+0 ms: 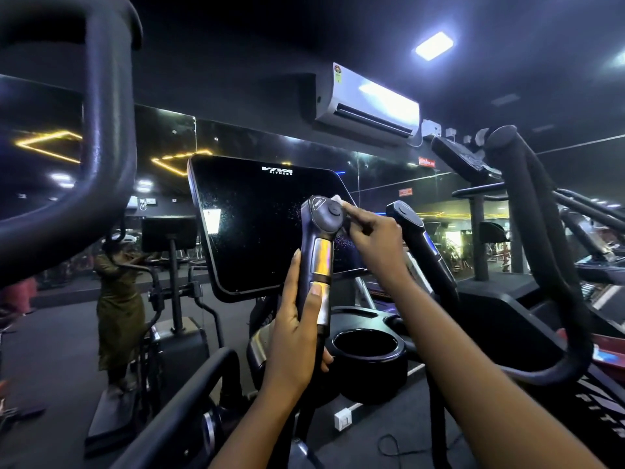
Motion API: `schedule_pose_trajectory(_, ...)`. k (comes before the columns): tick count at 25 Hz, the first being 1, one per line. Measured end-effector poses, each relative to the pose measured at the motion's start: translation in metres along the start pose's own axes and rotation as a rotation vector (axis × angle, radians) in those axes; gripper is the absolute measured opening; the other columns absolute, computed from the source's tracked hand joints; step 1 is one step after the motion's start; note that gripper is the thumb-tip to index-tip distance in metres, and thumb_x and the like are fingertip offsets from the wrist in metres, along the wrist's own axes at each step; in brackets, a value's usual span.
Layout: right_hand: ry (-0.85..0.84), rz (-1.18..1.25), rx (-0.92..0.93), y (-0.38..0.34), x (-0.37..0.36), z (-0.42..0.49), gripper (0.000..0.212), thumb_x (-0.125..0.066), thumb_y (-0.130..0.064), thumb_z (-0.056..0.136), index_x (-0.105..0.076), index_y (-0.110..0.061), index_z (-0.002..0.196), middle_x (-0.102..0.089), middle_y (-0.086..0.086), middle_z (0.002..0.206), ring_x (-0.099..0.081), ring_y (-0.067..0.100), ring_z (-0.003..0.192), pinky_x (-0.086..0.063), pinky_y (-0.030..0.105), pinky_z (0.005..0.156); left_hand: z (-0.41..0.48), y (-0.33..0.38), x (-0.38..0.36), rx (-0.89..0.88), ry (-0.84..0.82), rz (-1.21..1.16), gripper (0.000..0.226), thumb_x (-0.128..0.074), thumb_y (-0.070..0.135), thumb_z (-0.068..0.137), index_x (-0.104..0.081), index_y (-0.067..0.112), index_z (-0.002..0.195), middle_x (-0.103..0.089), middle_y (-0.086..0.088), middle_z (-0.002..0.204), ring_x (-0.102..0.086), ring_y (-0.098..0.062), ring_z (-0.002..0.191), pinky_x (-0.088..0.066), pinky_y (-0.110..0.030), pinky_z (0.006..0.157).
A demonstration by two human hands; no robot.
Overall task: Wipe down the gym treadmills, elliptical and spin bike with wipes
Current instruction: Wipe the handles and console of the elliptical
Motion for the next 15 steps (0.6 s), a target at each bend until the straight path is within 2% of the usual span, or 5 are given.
schedule_pose_trajectory(4,0.148,0.426,-0.299,-0.009,-0.016,-0.046,0.034,-0.06,0.0,0.085,-0.063,-0.011,0.117,-0.067,-0.005,0.106,-0.062,-0.003,0.093,-0.047,0.013,0.083,0.002,-0.004,0.0,-0.013,-0.003,0.024,0.059,-0.04,0.052,0.083,-0.015,0.064,0.135,-0.05,0.009,0.128,-0.056,-0.017,0.043,-0.046,-0.024,0.039)
schedule_pose_trajectory(9,0.217,0.418,-0.189,-0.032,-0.019,-0.104,0.038,-0.057,0.007,0.086,-0.064,-0.023,0.109,-0.067,-0.013,0.103,-0.062,-0.003,0.1,-0.046,0.01,0.083,0.006,-0.011,0.002,-0.048,0.021,0.075,0.051,-0.04,0.055,0.083,-0.019,0.072,0.126,-0.067,-0.01,0.103,-0.061,-0.023,0.056,-0.051,-0.036,0.049)
schedule_pose_trajectory(11,0.253,0.318,-0.061,-0.032,-0.016,-0.123,0.034,-0.058,0.007,0.084,-0.067,-0.014,0.11,-0.068,-0.006,0.108,-0.062,0.002,0.104,-0.045,0.013,0.089,0.008,-0.013,0.002,-0.072,0.033,0.074,0.047,-0.041,0.057,0.088,-0.021,0.073,0.127,-0.064,-0.002,0.121,-0.068,-0.025,0.086,-0.055,-0.039,0.07)
schedule_pose_trajectory(12,0.255,0.268,0.0,-0.032,-0.016,-0.133,0.031,-0.059,0.006,0.084,-0.068,-0.009,0.11,-0.068,-0.002,0.11,-0.062,0.004,0.106,-0.046,0.016,0.091,0.007,-0.012,0.002,-0.093,0.046,0.06,0.044,-0.042,0.055,0.091,-0.022,0.07,0.128,-0.06,0.013,0.124,-0.067,-0.011,0.095,-0.054,-0.029,0.077)
schedule_pose_trajectory(15,0.209,0.166,0.092,-0.03,-0.009,-0.159,0.031,-0.062,0.004,0.08,-0.069,-0.007,0.108,-0.069,0.001,0.109,-0.063,0.006,0.104,-0.047,0.019,0.091,0.006,-0.008,0.001,-0.107,0.051,0.049,0.043,-0.04,0.05,0.094,-0.021,0.065,0.13,-0.047,0.038,0.112,-0.057,0.019,0.09,-0.043,-0.004,0.071)
Point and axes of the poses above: each hand's wrist, its own z-axis towards the middle knuckle, its own x-axis out of the back of the hand, y = z × x, the point moved 1 cm from there along z, towards the middle knuckle
